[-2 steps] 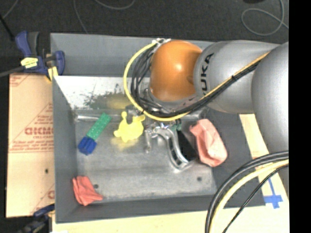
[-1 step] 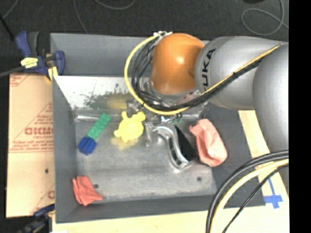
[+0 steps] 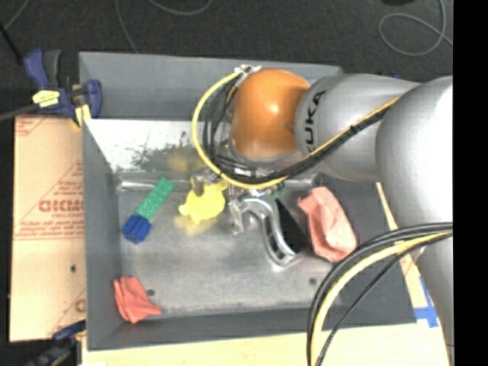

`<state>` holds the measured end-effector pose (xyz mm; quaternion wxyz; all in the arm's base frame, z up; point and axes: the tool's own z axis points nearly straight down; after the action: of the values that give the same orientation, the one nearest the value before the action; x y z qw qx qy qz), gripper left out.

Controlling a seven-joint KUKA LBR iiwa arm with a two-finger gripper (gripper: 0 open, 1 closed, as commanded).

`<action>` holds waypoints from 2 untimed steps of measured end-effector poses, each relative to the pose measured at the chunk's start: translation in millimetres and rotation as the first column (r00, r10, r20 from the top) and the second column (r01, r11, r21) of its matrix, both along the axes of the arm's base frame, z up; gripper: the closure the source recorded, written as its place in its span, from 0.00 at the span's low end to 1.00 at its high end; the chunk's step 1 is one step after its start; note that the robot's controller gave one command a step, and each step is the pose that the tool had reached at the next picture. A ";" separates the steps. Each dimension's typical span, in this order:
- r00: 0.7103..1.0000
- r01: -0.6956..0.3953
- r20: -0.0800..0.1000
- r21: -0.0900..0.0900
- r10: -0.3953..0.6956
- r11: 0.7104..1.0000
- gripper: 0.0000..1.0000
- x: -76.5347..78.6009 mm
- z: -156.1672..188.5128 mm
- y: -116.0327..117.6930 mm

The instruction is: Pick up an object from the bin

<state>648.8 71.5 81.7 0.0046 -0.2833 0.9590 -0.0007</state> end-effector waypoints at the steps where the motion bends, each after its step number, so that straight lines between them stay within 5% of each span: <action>1: 0.998 -0.053 0.022 0.006 0.053 0.999 1.00 9.1 -6.2 10.9; 2: 0.999 -0.050 0.021 0.008 0.049 0.999 1.00 8.8 -6.7 11.4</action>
Offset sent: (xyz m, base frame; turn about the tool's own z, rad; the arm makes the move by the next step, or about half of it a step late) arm 0.0000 0.0000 0.0000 0.0000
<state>657.6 82.9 75.0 0.0156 -0.3069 0.9516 0.0007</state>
